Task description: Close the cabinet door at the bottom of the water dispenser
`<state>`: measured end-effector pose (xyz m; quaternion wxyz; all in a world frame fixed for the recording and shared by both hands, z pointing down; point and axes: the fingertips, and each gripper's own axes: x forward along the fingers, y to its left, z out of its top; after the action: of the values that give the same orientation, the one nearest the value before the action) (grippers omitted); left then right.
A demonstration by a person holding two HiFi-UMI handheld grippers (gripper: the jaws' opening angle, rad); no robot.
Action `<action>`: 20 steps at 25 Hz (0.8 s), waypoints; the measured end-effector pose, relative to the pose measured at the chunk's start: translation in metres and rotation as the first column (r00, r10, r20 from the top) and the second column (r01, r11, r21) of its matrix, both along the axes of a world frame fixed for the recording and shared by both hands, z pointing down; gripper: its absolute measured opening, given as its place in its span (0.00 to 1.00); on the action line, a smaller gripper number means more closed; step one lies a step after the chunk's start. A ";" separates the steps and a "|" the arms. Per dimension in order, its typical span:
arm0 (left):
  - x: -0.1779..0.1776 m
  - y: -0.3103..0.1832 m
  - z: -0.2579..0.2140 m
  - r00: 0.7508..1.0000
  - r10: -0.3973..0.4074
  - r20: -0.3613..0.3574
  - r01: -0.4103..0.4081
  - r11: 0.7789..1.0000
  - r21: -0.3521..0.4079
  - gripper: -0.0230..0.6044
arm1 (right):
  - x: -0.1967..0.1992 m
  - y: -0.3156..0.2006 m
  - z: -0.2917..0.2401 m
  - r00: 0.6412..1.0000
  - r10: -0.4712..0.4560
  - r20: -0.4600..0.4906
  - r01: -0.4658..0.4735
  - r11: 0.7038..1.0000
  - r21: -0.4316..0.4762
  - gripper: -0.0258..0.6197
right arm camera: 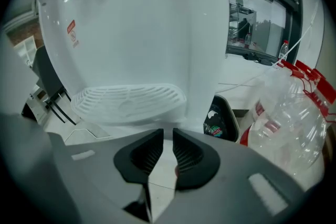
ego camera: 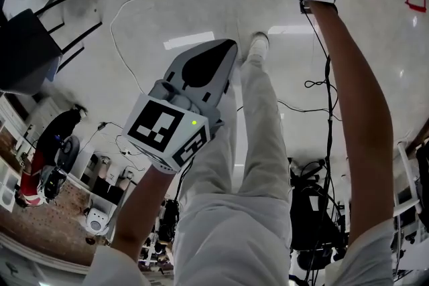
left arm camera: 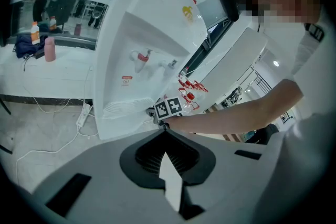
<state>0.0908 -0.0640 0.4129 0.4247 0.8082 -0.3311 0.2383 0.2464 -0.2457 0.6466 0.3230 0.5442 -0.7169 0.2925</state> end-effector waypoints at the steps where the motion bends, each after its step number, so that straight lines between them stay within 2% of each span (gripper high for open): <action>1: 0.000 0.000 0.000 1.000 -0.001 0.000 0.001 1.000 0.000 0.04 | 0.000 -0.003 0.001 1.000 0.005 0.017 -0.005 1.000 0.005 0.14; 5: 0.002 -0.001 -0.001 1.000 0.000 0.001 0.000 1.000 0.000 0.04 | 0.004 -0.005 -0.001 0.997 0.051 0.064 -0.051 0.999 0.002 0.12; 10: 0.001 -0.001 -0.002 1.000 0.002 0.000 -0.002 1.000 0.006 0.04 | 0.003 -0.001 -0.003 0.993 0.059 0.102 -0.062 0.998 0.023 0.12; 14: 0.002 0.004 -0.001 1.000 0.010 0.003 -0.010 1.000 0.003 0.04 | 0.002 0.013 0.008 0.996 0.037 0.076 -0.037 0.999 0.000 0.12; 20: -0.003 0.009 -0.001 1.000 0.002 0.010 -0.002 1.000 0.002 0.04 | -0.007 0.014 0.011 0.995 -0.010 0.098 0.015 0.998 -0.053 0.16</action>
<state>0.0879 -0.0554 0.4114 0.4221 0.8076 -0.3327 0.2427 0.2394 -0.2312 0.6571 0.3038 0.5159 -0.7270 0.3362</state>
